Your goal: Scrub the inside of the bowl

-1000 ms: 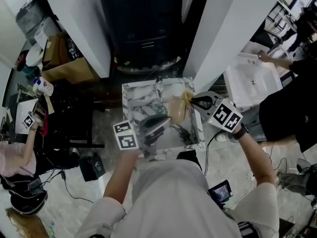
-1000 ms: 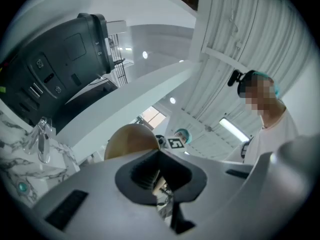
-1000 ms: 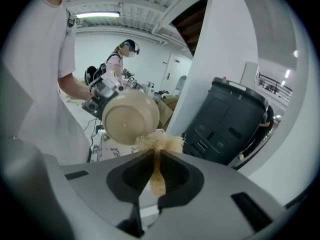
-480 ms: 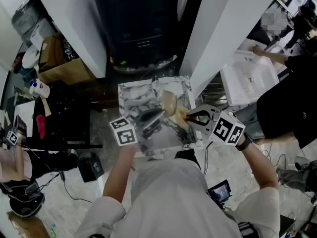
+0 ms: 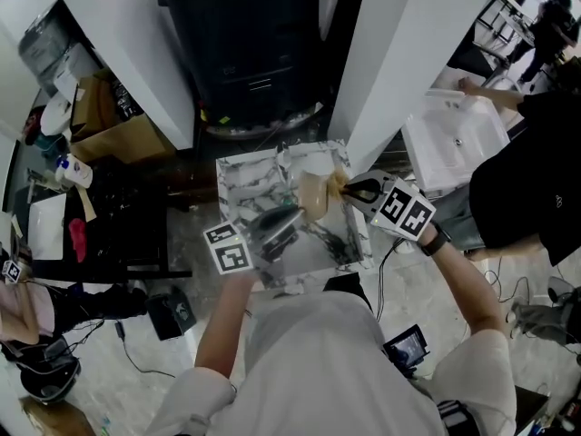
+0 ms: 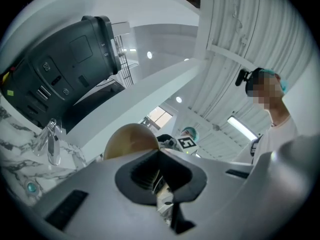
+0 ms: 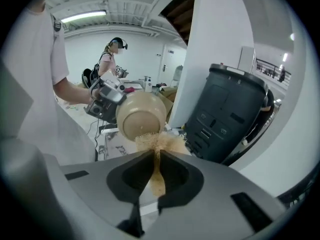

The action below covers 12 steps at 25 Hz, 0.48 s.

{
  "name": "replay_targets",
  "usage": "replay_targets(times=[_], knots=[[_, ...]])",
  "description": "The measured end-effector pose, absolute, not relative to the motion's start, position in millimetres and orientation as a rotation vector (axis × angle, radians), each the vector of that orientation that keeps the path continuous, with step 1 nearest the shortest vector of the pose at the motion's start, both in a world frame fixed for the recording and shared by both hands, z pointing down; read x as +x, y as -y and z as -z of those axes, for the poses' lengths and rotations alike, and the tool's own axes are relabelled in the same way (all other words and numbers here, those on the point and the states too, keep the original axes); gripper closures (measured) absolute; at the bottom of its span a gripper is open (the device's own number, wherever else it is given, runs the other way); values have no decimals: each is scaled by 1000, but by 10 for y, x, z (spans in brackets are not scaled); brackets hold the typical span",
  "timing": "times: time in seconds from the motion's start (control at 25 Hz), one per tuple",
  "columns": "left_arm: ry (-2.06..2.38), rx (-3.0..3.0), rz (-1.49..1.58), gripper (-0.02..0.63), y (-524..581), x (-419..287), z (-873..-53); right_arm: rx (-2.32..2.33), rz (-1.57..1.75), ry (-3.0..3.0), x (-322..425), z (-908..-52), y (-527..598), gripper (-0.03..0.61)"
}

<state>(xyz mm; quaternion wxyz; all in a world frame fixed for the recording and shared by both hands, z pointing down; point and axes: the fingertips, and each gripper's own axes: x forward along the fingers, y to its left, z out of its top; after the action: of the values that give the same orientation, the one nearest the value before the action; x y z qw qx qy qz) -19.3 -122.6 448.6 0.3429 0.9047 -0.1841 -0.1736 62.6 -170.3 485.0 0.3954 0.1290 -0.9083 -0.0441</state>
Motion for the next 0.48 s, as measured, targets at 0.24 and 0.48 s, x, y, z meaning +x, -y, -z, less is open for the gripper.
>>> replay_targets(times=[0.24,0.48], knots=[[547,2340,456,597,1311,-262,-4538,174,37,2317,562,-4968,1232,535],[547,2341,424,597,1335,-241,-4600,174,153,2373,472,-4476,1138,535]])
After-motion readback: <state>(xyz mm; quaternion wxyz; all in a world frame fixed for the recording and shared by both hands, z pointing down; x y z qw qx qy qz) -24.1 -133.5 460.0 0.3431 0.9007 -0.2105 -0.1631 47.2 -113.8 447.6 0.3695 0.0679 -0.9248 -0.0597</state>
